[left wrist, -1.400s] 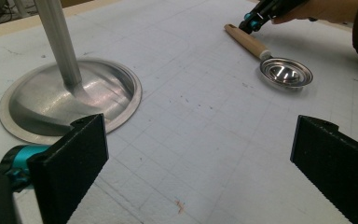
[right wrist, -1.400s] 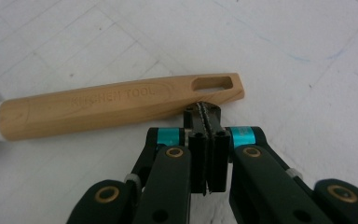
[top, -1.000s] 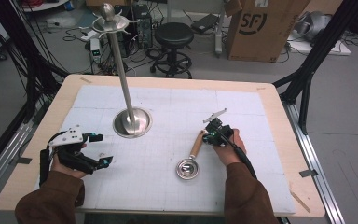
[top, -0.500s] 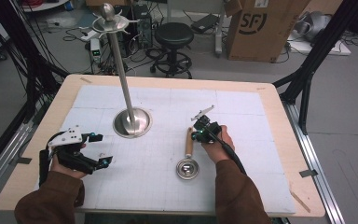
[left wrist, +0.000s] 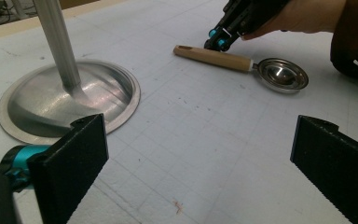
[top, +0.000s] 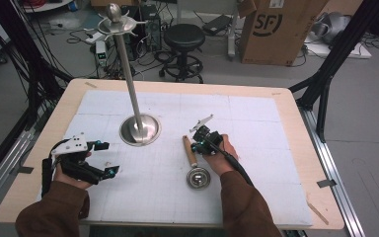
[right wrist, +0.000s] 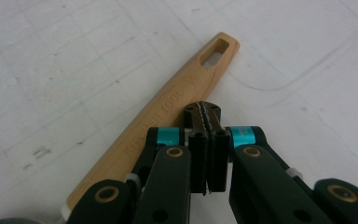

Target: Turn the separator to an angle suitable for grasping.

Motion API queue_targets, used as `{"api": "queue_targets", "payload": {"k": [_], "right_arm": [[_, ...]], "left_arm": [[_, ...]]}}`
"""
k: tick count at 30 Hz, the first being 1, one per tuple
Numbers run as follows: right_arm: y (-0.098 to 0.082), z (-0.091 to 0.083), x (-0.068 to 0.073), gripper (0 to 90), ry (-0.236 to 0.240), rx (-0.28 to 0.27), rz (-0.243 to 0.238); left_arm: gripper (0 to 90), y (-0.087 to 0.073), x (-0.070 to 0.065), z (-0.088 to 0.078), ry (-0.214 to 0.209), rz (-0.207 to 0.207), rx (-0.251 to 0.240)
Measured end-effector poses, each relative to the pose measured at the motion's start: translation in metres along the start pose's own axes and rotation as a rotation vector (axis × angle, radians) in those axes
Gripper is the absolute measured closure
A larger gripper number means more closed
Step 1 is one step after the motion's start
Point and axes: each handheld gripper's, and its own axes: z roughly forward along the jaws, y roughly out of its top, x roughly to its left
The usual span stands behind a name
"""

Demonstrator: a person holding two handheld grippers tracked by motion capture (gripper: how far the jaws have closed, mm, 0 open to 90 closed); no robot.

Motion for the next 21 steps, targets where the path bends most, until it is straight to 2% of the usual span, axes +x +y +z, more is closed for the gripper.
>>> {"api": "queue_targets", "payload": {"k": [10,18,21], "right_arm": [[0.005,0.002,0.015,89.7,0.049,-0.004,-0.062],[0.005,0.001,0.016,89.7,0.051,-0.002,-0.064],[0.005,-0.004,0.014,89.7,0.055,-0.022,-0.055]], "left_arm": [[4.5,0.0,0.0,0.0,-0.002,0.003,0.002],[4.5,0.0,0.0,0.0,0.001,0.004,0.003],[4.5,0.0,0.0,0.0,0.001,0.005,0.003]]}}
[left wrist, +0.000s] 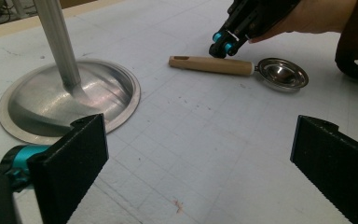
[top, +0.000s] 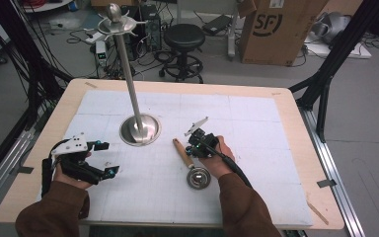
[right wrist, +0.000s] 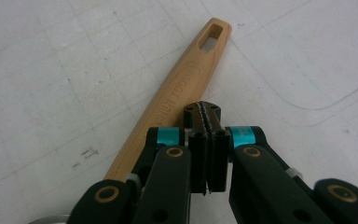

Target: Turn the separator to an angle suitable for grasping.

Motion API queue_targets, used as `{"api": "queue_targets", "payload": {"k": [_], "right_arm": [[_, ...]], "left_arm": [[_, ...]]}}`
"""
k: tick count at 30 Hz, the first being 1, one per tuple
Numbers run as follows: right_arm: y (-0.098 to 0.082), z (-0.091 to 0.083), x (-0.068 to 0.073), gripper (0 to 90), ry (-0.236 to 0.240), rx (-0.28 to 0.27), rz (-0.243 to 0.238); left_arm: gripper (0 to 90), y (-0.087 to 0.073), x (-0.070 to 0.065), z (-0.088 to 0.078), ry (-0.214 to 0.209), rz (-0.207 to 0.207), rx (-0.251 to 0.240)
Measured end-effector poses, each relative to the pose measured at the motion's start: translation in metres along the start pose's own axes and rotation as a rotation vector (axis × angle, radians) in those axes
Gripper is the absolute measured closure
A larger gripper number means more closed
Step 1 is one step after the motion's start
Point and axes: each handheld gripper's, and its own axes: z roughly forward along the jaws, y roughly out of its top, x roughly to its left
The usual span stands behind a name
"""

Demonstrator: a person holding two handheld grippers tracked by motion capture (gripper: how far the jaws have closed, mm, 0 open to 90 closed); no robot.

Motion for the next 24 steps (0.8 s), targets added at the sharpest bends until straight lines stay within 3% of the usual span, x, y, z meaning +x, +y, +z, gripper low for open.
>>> {"api": "queue_targets", "payload": {"k": [4,7,10,24], "right_arm": [[-0.002,-0.011,-0.002,89.4,0.007,-0.029,0.017],[-0.004,-0.025,-0.002,80.6,0.043,-0.065,0.038],[-0.008,-0.036,0.0,77.9,0.065,-0.116,0.049],[-0.035,-0.076,0.01,56.5,0.038,-0.252,0.089]], "left_arm": [[4.5,0.0,0.0,-0.001,-0.001,-0.002,-0.003],[4.5,0.0,-0.001,-0.001,-0.002,-0.001,-0.006],[4.5,0.0,-0.001,-0.002,-0.007,0.0,-0.009],[4.5,0.0,-0.002,-0.001,-0.017,-0.004,-0.013]]}}
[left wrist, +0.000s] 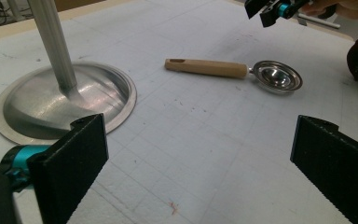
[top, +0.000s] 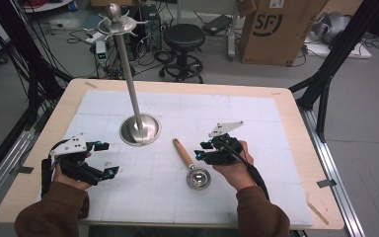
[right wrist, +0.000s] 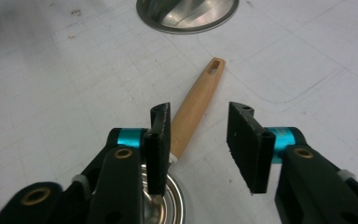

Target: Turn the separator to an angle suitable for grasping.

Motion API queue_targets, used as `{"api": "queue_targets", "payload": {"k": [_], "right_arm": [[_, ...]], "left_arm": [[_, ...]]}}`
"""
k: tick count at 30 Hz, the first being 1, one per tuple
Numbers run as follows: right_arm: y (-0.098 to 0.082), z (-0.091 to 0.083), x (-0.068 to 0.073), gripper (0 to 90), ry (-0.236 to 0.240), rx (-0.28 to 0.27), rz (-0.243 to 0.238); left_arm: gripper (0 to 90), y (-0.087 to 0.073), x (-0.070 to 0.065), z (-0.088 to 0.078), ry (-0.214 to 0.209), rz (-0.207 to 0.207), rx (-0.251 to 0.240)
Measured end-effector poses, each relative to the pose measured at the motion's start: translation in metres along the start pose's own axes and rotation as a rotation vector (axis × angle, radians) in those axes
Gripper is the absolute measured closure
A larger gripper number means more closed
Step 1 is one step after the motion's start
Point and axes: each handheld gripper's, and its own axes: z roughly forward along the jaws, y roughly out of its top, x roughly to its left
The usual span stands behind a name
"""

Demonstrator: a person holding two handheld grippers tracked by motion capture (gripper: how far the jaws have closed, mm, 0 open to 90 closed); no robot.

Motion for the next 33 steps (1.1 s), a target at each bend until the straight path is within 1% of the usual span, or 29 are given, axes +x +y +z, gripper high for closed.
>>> {"api": "queue_targets", "payload": {"k": [2,7,11,14,17,19,22,24,25,27,30,32,33], "right_arm": [[-0.004,-0.006,0.001,53.8,-0.008,-0.02,0.006],[-0.018,-0.025,0.003,48.2,-0.016,-0.106,0.017],[-0.032,-0.04,0.0,45.7,-0.047,-0.162,0.055],[-0.039,-0.047,-0.005,43.1,-0.052,-0.186,0.083],[-0.046,-0.055,-0.008,41.1,-0.058,-0.201,0.092],[-0.05,-0.061,-0.01,39.7,-0.061,-0.222,0.098],[-0.054,-0.067,-0.014,35.1,-0.073,-0.257,0.126],[-0.055,-0.068,-0.017,30.2,-0.086,-0.265,0.148],[-0.055,-0.068,-0.017,29.2,-0.087,-0.266,0.149],[-0.054,-0.066,-0.017,27.7,-0.091,-0.263,0.138],[-0.051,-0.063,-0.015,25.9,-0.073,-0.265,0.117],[-0.048,-0.062,-0.013,25.6,-0.081,-0.268,0.109],[-0.048,-0.062,-0.013,25.2,-0.076,-0.266,0.108]], "left_arm": [[4.5,0.0,0.0,0.0,-0.006,0.001,-0.004],[4.5,0.0,-0.001,0.0,-0.012,0.003,-0.006],[4.5,0.0,-0.001,0.0,-0.01,0.003,-0.006],[4.5,0.001,-0.002,0.0,-0.012,0.003,-0.007],[4.5,0.001,-0.002,0.0,-0.014,0.005,-0.01],[4.5,0.001,-0.001,0.0,-0.011,0.005,-0.007],[4.5,0.001,-0.001,0.0,-0.007,0.002,-0.009],[4.5,0.001,-0.001,0.0,-0.007,0.003,-0.01],[4.5,0.001,-0.001,0.0,-0.005,0.005,-0.008],[4.5,0.001,-0.002,-0.001,-0.007,0.008,-0.005],[4.5,0.001,-0.004,-0.001,-0.014,0.013,-0.009],[4.5,0.001,-0.004,-0.001,-0.018,0.013,-0.01],[4.5,0.001,-0.003,-0.001,-0.02,0.012,-0.01]]}}
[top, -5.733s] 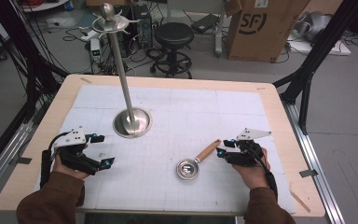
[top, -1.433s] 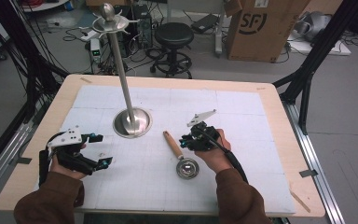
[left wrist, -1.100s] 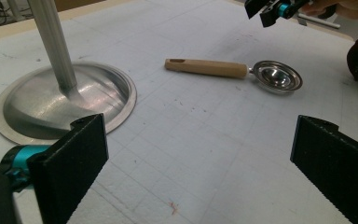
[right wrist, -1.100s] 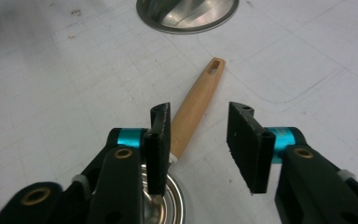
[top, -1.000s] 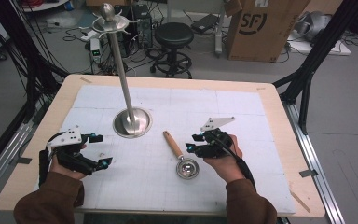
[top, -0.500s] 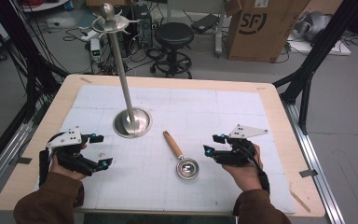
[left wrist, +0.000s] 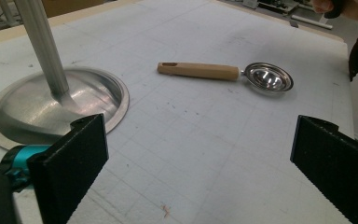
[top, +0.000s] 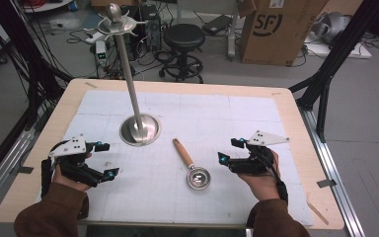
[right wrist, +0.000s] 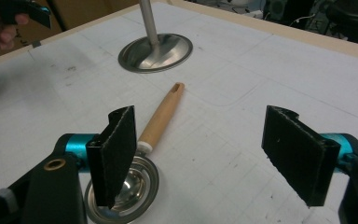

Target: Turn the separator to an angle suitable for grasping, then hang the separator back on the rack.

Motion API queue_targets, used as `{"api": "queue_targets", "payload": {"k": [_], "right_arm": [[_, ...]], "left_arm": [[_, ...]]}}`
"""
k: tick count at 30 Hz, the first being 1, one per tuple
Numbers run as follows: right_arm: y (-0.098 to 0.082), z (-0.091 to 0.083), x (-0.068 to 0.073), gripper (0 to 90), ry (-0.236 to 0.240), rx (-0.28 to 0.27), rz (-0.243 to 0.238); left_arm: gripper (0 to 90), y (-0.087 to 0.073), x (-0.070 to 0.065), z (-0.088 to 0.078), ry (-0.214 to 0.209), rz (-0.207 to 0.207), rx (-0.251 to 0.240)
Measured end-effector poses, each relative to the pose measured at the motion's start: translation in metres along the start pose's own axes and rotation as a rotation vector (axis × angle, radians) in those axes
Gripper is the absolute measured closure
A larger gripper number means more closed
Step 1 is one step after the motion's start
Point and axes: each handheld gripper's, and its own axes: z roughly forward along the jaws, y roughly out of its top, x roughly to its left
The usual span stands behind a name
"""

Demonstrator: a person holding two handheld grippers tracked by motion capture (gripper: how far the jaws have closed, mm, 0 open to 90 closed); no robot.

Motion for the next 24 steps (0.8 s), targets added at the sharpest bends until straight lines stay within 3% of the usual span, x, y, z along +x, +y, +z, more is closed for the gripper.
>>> {"api": "queue_targets", "payload": {"k": [16,24], "right_arm": [[-0.007,0.011,0.002,16.3,0.001,0.074,-0.017],[-0.004,0.012,0.004,16.1,0.005,0.077,-0.014]], "left_arm": [[4.5,0.0,0.002,-0.001,0.009,0.002,0.0],[4.5,0.0,0.005,-0.001,0.008,-0.004,-0.01]]}}
